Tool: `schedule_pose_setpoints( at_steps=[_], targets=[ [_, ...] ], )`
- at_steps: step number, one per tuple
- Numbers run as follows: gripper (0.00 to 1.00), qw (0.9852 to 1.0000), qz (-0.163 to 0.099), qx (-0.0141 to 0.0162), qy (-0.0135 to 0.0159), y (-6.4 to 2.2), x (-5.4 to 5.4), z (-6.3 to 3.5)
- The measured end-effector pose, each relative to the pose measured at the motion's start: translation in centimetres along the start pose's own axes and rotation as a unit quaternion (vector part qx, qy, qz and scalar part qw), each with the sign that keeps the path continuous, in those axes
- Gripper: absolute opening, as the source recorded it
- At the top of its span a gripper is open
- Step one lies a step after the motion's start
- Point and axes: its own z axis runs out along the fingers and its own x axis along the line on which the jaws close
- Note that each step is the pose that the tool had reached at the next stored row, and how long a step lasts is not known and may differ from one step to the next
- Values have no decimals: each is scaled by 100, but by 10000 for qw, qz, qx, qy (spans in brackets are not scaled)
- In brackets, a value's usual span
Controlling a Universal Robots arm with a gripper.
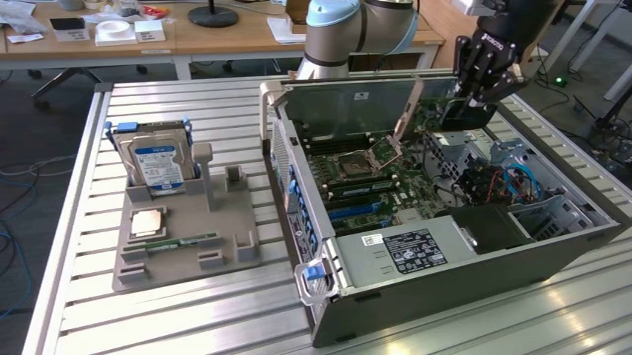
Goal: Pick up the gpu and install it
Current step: 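Insert the gpu into the slot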
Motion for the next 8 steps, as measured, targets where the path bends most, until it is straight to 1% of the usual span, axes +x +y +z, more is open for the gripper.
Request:
schedule_pose_setpoints(
  at_steps=[2, 8],
  targets=[
    [27, 10000, -1, 5, 1, 1, 0, 2],
    [27, 10000, 0, 5, -1, 1, 0, 11]
  ],
)
